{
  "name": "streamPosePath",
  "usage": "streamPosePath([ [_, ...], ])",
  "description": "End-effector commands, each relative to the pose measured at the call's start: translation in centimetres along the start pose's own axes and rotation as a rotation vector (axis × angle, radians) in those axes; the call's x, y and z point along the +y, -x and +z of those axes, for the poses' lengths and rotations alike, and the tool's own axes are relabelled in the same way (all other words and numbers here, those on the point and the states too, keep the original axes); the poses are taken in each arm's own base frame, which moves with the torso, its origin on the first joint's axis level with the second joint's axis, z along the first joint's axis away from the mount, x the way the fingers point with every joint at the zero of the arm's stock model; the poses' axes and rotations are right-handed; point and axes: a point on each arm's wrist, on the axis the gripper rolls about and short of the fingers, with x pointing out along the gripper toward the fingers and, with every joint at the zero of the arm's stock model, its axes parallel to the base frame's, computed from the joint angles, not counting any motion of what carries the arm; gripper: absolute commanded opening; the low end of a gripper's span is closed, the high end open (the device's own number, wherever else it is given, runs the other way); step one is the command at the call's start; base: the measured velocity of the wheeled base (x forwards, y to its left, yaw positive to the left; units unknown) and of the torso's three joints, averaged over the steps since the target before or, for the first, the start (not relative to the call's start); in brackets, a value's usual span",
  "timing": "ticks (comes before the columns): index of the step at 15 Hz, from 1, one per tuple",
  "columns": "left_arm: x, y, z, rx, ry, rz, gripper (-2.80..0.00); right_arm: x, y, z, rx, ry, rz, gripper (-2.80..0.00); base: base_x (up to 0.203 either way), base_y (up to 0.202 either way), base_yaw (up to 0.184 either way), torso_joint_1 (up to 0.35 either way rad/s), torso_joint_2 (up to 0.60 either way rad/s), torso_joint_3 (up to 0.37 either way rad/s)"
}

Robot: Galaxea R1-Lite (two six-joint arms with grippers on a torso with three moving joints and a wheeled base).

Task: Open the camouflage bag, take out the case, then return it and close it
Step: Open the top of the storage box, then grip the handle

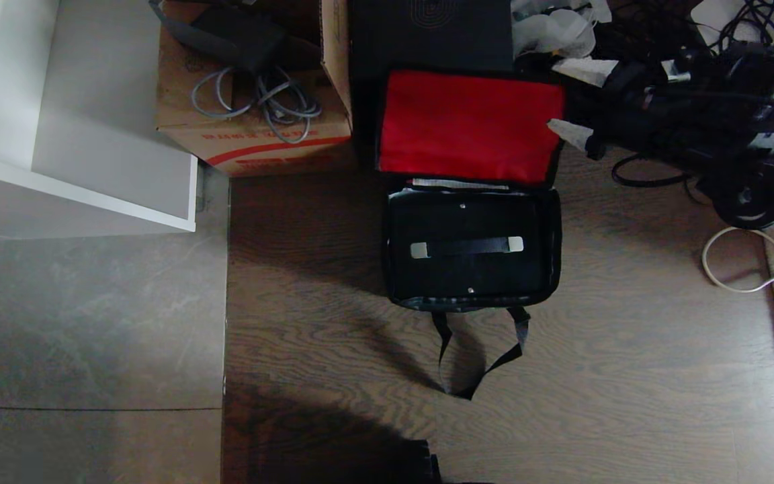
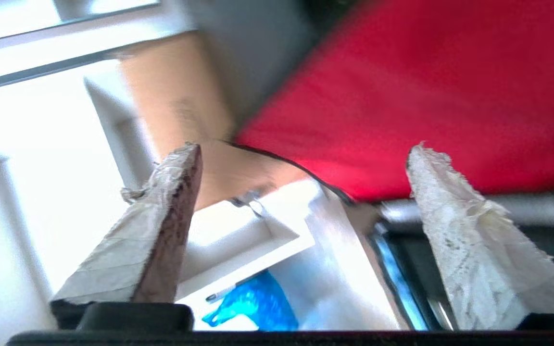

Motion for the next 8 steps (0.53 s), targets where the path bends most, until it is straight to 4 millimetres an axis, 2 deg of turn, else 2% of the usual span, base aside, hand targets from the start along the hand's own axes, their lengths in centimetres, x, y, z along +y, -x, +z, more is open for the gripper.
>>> streamPosePath([
  [1, 0.0, -0.1, -0.2, 0.008, 0.0, 0.001, -2.8, -0.6, -0.3, -0.1, -0.003, 0.006, 0.014, 0.0, 0.0, 0.0, 0.0, 0.0, 0.0, 0.0],
  [5, 0.0, -0.1, -0.2, 0.008, 0.002, 0.001, -2.8, -0.3, 0.2, 0.0, -0.007, 0.009, 0.002, 0.0, 0.0, 0.0, 0.0, 0.0, 0.0, 0.0],
  [6, 0.0, -0.1, -0.2, 0.008, 0.0, 0.001, -2.8, 0.0, 0.9, -0.2, -0.002, -0.005, -0.013, -2.8, 0.0, 0.0, 0.0, 0.0, 0.0, 0.0],
  [8, 0.0, -0.1, -0.2, 0.008, 0.0, 0.001, -2.8, 0.2, 2.5, -1.1, 0.025, -0.035, -0.053, -2.8, 0.0, 0.0, 0.0, 0.0, 0.0, 0.0],
])
